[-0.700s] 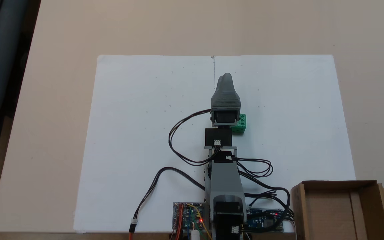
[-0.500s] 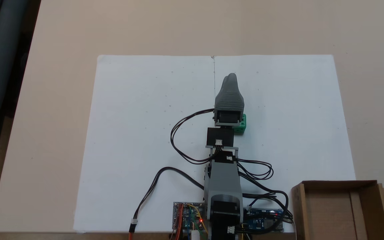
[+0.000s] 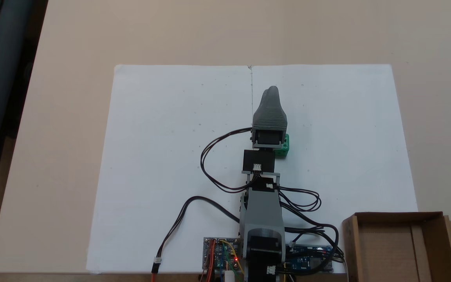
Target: Grasp a green dice and put it in the bin.
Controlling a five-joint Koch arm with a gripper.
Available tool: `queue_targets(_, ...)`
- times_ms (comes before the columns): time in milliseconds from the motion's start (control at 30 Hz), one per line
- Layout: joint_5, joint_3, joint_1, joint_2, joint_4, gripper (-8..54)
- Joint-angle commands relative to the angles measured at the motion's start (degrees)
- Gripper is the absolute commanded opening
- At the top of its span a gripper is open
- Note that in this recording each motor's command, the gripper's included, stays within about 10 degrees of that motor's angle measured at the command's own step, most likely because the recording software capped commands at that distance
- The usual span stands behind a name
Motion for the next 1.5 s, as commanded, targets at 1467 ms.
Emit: queue_targets(1467,-6.77,-40.87,1.23,6.15,73.28,43.5)
